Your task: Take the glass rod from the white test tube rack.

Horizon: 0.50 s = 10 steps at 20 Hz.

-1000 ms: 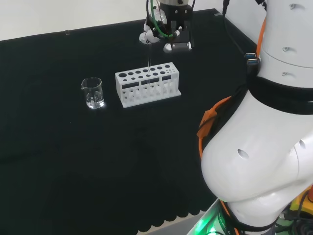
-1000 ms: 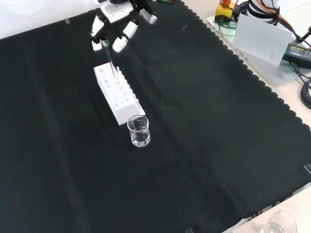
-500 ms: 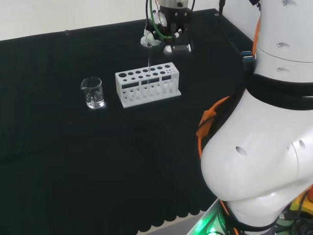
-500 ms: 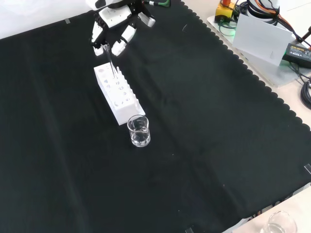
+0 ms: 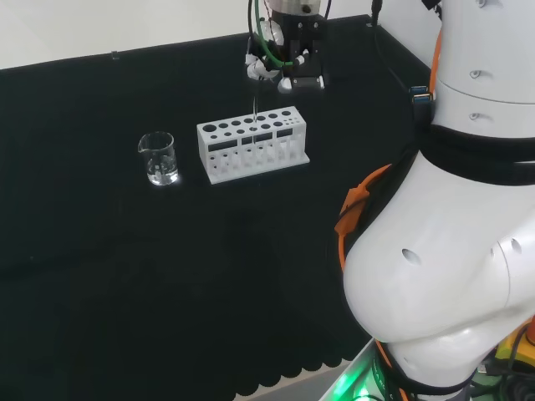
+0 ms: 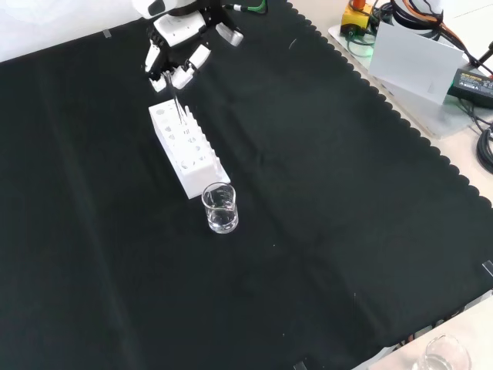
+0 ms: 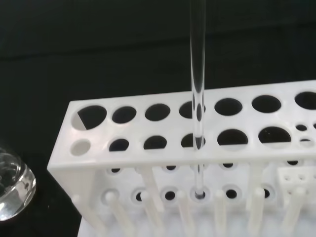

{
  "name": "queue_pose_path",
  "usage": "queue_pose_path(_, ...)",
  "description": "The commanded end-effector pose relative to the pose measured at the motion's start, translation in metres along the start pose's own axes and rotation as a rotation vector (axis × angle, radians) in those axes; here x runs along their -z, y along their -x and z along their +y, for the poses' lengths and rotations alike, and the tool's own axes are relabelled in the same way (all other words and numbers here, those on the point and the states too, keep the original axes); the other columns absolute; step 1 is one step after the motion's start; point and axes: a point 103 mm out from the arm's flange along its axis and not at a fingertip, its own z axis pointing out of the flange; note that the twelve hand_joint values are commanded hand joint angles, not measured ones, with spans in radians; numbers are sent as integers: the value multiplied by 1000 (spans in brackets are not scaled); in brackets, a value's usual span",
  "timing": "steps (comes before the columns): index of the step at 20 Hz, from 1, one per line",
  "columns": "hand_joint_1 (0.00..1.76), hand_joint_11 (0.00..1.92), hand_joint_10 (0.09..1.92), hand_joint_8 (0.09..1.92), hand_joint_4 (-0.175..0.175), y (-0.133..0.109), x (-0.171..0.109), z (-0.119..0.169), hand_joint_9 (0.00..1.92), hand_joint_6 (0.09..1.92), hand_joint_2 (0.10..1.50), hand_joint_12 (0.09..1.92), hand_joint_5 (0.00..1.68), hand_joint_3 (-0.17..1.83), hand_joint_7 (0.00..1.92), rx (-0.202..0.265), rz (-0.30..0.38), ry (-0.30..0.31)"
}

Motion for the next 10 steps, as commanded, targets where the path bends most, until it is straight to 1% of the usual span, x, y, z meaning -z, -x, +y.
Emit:
queue_pose_path(1, 1125, 1494, 577, 929, -175, -8, 1, 6, 1320, 1208, 1190, 635, 836, -14, 856, 15, 16, 44)
queue_pose_path(2, 1130, 1498, 604, 940, -175, -10, 1, 7, 1327, 1194, 1184, 621, 850, -11, 888, 18, 23, 56)
queue_pose_path(3, 1160, 1502, 630, 997, -111, -12, 1, 8, 1336, 1172, 1171, 608, 862, -12, 922, 21, 22, 74)
queue_pose_path(4, 1183, 1506, 649, 1042, -61, -14, 1, 8, 1343, 1157, 1163, 599, 869, -13, 947, 26, 22, 91)
queue_pose_path(5, 1201, 1510, 668, 1054, -39, -16, 2, 8, 1349, 1136, 1154, 591, 875, -15, 976, 28, 17, 110)
queue_pose_path(6, 1221, 1512, 694, 1032, -47, -18, 3, 8, 1365, 1090, 1141, 583, 893, -23, 1021, 29, 13, 124)
queue_pose_path(8, 1255, 1533, 730, 942, -84, -20, 7, 4, 1407, 958, 1134, 566, 959, -91, 1116, 35, -17, 160)
queue_pose_path(10, 1283, 1570, 715, 794, -116, -21, 12, -1, 1477, 754, 1113, 544, 1076, -153, 1225, 35, -38, 182)
